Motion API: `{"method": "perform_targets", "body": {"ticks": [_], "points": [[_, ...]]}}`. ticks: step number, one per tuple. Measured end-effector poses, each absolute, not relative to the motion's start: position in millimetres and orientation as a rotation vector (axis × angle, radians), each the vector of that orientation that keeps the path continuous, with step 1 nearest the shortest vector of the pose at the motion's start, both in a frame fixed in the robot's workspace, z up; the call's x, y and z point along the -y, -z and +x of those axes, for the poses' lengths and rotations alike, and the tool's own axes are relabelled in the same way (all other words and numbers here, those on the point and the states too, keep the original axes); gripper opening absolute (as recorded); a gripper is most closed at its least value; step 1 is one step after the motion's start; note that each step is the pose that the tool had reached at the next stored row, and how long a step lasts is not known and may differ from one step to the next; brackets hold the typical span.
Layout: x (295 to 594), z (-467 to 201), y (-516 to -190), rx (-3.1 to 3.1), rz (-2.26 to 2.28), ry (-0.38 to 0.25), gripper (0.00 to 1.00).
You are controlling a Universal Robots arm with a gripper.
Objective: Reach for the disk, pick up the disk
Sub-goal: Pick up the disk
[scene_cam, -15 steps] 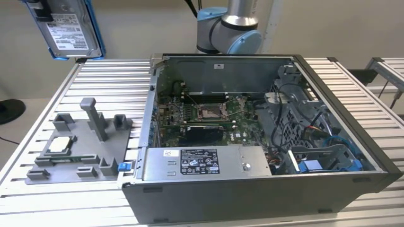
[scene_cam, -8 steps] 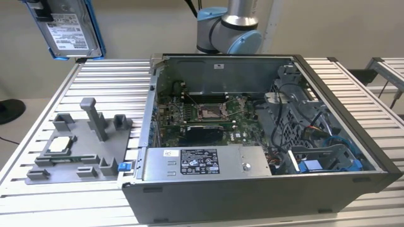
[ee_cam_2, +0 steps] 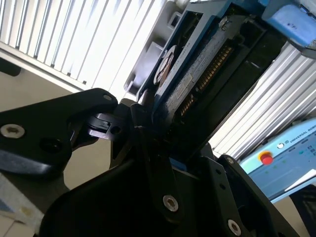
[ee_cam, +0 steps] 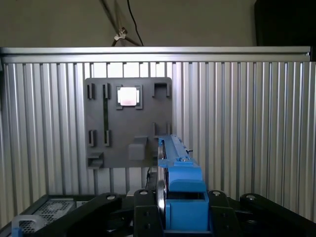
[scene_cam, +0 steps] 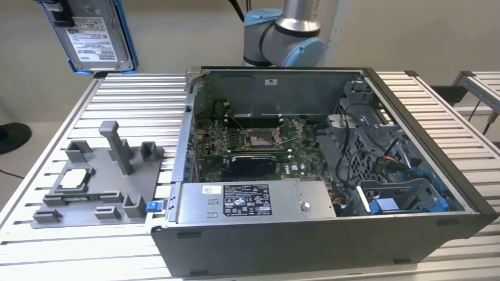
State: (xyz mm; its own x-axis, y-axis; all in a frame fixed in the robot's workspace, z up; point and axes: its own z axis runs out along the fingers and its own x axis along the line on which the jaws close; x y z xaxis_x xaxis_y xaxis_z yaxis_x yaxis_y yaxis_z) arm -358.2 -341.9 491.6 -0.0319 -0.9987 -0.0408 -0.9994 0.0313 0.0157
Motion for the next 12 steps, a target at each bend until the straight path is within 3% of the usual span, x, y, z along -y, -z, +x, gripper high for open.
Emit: {"method": "perform_targets", "body": {"ticks": [12], "points": [[341.9,-329.1,-491.6,-2.244,-2.174,-0.065,0.0]]}}
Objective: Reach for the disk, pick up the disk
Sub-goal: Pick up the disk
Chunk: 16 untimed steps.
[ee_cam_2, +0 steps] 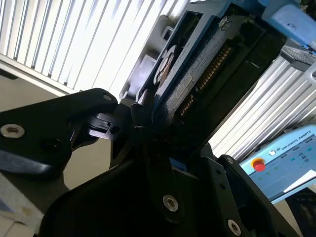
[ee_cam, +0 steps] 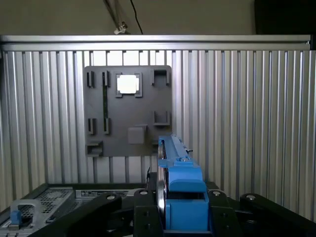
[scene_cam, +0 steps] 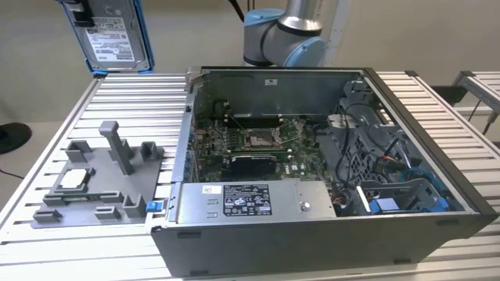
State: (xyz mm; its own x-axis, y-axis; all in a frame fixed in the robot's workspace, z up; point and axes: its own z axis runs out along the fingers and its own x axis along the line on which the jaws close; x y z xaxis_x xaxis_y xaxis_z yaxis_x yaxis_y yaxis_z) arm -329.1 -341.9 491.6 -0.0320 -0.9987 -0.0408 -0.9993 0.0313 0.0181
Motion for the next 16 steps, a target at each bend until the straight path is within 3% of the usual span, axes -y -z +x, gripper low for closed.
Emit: {"method": "perform_targets", "body": {"ticks": [16], "points": [[341.9,-284.3,-491.6,-2.247,-2.177,-0.071,0.0]]}}
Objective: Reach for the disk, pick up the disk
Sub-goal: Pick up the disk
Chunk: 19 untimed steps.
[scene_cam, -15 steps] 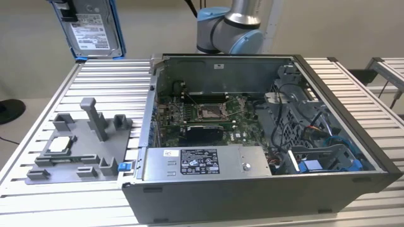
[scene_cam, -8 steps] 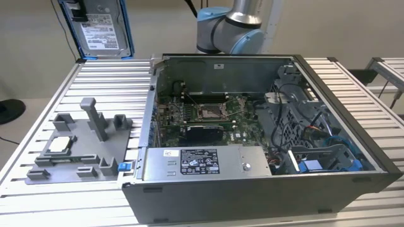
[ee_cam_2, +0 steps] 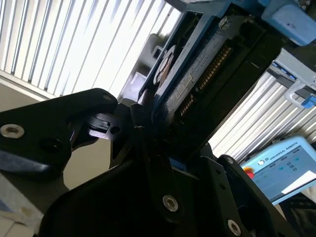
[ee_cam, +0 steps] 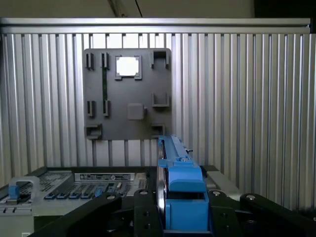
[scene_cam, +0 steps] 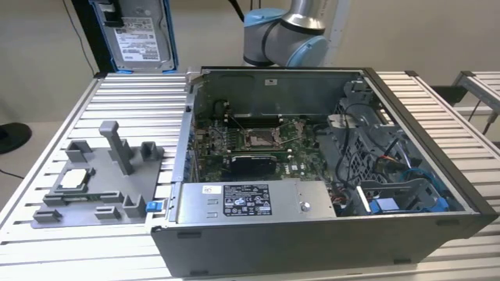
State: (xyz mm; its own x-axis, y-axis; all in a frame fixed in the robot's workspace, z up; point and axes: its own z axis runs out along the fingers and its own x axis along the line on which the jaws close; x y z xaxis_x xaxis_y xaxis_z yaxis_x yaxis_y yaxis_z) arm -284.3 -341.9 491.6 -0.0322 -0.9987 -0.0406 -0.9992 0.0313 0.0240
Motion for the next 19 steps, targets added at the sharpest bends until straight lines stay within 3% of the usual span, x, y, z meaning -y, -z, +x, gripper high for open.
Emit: {"method": "perform_targets", "body": {"ticks": [19], "points": [[342.1,-224.9,-491.6,-2.252,-2.181,-0.082,0.0]]}}
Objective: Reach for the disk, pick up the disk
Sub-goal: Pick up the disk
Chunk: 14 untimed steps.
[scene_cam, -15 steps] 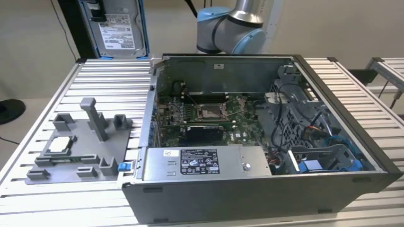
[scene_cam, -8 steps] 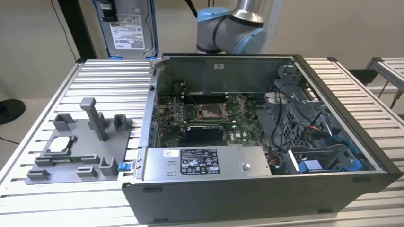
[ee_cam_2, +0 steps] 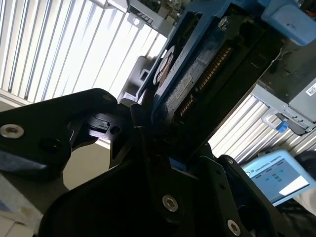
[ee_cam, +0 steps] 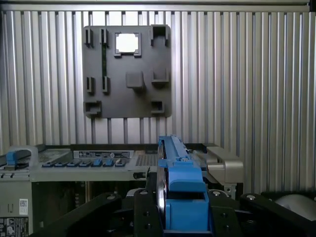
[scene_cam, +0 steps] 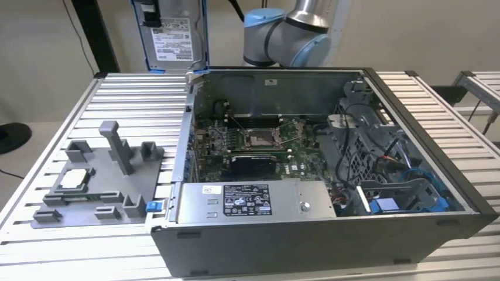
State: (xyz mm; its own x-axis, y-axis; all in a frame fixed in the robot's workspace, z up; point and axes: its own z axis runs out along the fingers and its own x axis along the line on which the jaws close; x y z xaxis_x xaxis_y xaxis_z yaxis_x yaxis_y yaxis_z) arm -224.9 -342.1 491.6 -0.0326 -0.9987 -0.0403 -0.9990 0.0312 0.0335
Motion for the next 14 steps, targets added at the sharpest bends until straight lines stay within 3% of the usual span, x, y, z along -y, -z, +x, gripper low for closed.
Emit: {"method": "perform_targets", "body": {"ticks": [14], "points": [[342.2,-182.5,-491.6,-2.255,-2.184,-0.089,0.0]]}}
